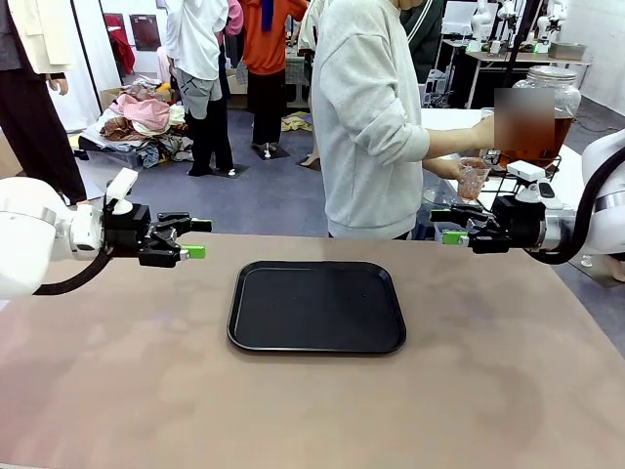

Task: Pour the drink into the iced cup.
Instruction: Open the gripper to release the iced cup you were holding.

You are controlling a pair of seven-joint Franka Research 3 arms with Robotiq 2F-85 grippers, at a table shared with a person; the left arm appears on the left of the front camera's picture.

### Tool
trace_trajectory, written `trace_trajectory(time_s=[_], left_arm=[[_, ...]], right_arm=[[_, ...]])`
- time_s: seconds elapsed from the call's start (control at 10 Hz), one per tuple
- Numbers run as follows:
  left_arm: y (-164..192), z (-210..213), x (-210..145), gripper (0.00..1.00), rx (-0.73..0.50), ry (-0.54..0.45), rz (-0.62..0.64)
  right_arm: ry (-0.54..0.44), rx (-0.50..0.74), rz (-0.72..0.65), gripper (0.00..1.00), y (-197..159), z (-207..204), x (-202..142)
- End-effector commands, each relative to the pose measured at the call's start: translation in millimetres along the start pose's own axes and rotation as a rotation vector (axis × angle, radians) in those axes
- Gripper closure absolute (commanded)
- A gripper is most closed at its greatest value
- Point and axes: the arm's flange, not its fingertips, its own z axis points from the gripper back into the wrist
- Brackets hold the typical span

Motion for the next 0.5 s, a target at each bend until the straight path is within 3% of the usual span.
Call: trace_trajectory(time_s=[0.0,0.4], left_arm=[[0.4,-0.5,1.8,0.0,-0.004,-0.007,-0.001],[0.4,-0.5,1.8,0.0,-0.004,-0.007,-0.001]], right_arm=[[0.007,-0.005,-0.01,0.0,-0.8,-0.3,3.7],[0.007,-0.005,-0.01,0.0,-0.8,-0.3,3.7]])
